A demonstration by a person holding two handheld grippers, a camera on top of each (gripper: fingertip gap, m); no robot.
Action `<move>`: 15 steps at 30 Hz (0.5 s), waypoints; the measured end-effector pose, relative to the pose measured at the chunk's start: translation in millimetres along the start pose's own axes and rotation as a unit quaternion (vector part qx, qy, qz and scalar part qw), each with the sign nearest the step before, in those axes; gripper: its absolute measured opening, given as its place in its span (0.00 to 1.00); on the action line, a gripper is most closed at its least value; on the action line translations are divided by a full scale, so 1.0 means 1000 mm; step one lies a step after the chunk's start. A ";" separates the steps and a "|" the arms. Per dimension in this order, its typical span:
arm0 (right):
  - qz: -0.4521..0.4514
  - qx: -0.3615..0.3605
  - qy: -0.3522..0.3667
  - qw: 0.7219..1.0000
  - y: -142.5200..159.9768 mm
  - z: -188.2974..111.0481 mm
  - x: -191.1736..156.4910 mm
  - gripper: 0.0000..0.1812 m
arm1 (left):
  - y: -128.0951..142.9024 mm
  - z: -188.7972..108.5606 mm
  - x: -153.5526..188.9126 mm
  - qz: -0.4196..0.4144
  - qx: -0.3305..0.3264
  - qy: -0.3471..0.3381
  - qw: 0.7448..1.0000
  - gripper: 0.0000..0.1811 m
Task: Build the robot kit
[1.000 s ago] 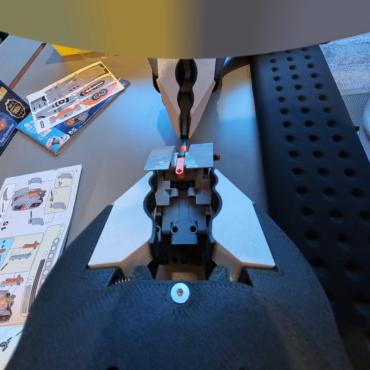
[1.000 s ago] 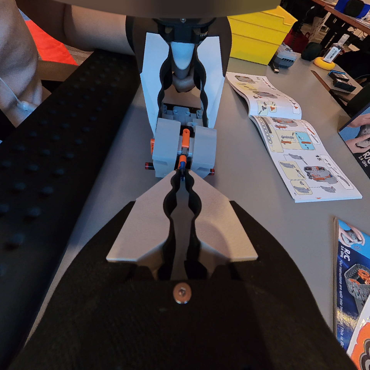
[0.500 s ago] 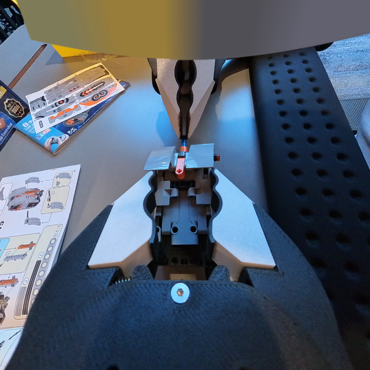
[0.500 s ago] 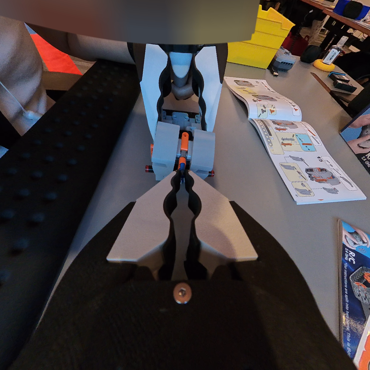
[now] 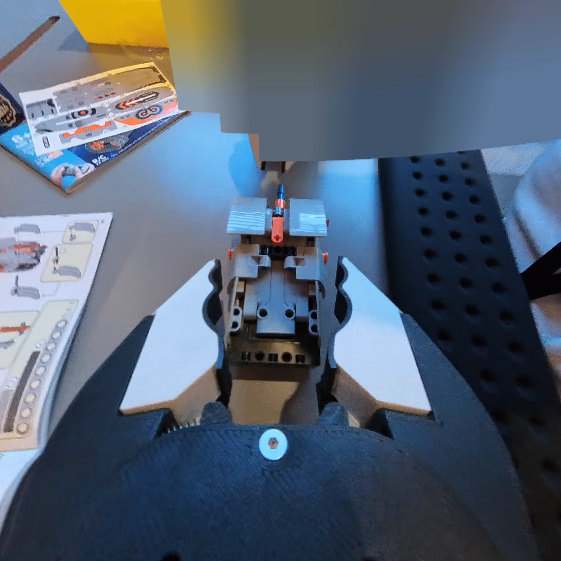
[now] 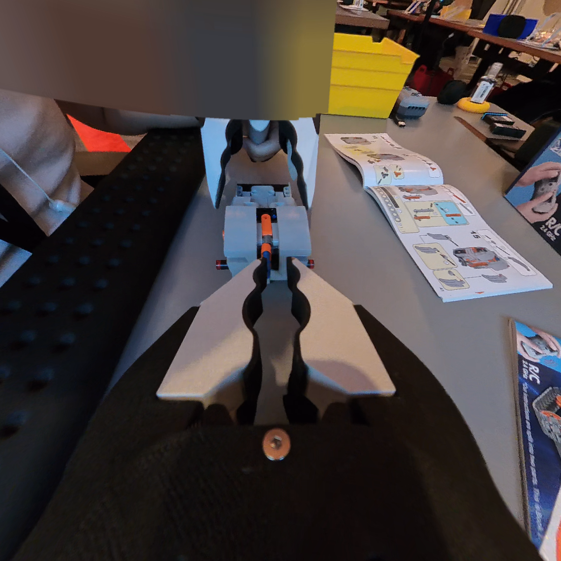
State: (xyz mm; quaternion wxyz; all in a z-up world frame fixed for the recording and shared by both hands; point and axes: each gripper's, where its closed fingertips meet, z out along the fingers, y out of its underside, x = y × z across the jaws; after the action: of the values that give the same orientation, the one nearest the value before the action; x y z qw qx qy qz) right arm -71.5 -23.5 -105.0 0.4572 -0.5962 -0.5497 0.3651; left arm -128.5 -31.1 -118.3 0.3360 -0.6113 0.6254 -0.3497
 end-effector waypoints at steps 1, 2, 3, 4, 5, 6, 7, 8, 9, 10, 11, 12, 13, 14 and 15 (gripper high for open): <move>0.008 -0.001 0.002 1.000 0.001 -0.002 0.003 0.07 | -0.002 -0.004 -0.002 -0.023 0.012 0.009 1.000 0.40; 0.019 -0.002 0.004 1.000 0.002 -0.004 0.005 0.08 | -0.004 -0.007 -0.005 -0.050 0.026 0.021 0.998 0.39; 0.032 -0.005 0.002 0.999 0.004 -0.005 0.006 0.11 | -0.006 -0.009 -0.009 -0.079 0.038 0.035 0.996 0.38; 0.053 -0.012 -0.006 0.999 0.006 -0.005 0.006 0.14 | -0.007 -0.010 -0.013 -0.107 0.047 0.054 0.992 0.38; 0.077 -0.022 -0.013 0.997 0.009 -0.006 0.005 0.16 | -0.007 -0.010 -0.015 -0.133 0.051 0.079 0.987 0.40; 0.104 -0.027 -0.017 0.994 0.011 -0.005 0.004 0.19 | -0.004 -0.010 -0.016 -0.156 0.047 0.105 0.981 0.42; 0.136 -0.034 -0.017 0.990 0.012 -0.003 0.002 0.25 | 0.001 -0.010 -0.015 -0.172 0.030 0.130 0.976 0.42; 0.170 -0.048 -0.012 0.984 0.014 -0.001 -0.001 0.29 | 0.007 -0.010 -0.013 -0.178 0.009 0.148 0.973 0.42; 0.198 -0.072 0.001 0.978 0.017 0.001 -0.005 0.30 | 0.013 -0.010 -0.012 -0.176 -0.007 0.151 0.973 0.42; 0.210 -0.097 0.024 0.973 0.020 0.002 -0.008 0.30 | 0.017 -0.010 -0.012 -0.169 -0.014 0.138 0.976 0.42; 0.210 -0.113 0.046 0.970 0.021 0.002 -0.013 0.30 | 0.019 -0.009 -0.012 -0.159 -0.015 0.118 0.980 0.42; 0.205 -0.118 0.063 0.970 0.018 0.002 -0.019 0.28 | 0.019 -0.010 -0.011 -0.150 -0.010 0.103 0.983 0.42; 0.207 -0.118 0.077 0.968 0.016 0.002 -0.024 0.27 | 0.019 -0.011 -0.010 -0.142 -0.009 0.087 0.986 0.41; 0.221 -0.117 0.087 0.964 0.014 0.004 -0.030 0.27 | 0.022 -0.011 -0.010 -0.131 -0.020 0.066 0.989 0.42; 0.246 -0.126 0.102 0.956 0.017 0.004 -0.033 0.27 | 0.026 -0.011 -0.007 -0.117 -0.034 0.053 0.991 0.42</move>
State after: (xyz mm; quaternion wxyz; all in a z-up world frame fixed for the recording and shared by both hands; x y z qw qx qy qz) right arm -74.3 -55.4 -125.1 0.3281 -0.7996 -0.3781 0.3318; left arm -151.3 -23.5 -134.2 0.2380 -0.6722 0.5779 -0.3969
